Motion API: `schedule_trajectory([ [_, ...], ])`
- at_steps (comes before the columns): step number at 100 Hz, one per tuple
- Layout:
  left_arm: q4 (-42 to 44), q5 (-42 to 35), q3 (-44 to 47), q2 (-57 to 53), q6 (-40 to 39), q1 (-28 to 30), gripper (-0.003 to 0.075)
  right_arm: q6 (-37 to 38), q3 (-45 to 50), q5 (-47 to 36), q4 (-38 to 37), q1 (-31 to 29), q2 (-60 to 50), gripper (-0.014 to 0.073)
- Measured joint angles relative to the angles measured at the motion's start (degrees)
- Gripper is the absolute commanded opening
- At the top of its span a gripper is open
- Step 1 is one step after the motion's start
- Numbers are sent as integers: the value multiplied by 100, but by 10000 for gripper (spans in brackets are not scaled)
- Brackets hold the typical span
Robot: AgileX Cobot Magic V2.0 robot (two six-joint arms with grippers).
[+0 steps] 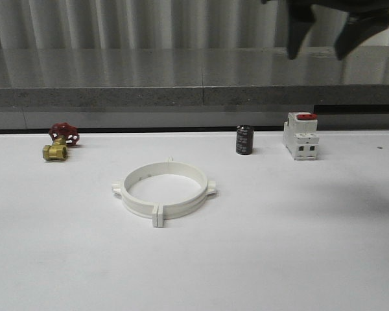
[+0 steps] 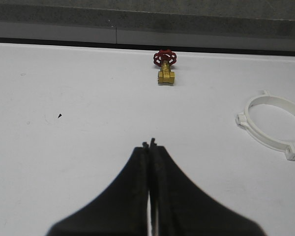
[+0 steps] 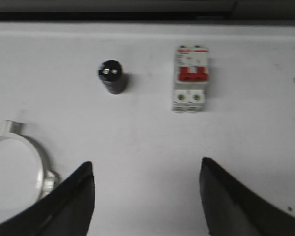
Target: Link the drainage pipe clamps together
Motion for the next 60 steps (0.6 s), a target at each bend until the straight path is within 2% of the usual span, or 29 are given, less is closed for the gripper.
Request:
schedule_trajectory([
  [21,0,0,0,0,0,0,-20,-244,1184,-138,159,-424,-1151,471],
  [38,0,0,0,0,0,0,-20,-454,1947,-110,181,-443,-2036,471],
  [60,0,0,0,0,0,0,-20,-704,2473,148,185,-443,-3027,465],
])
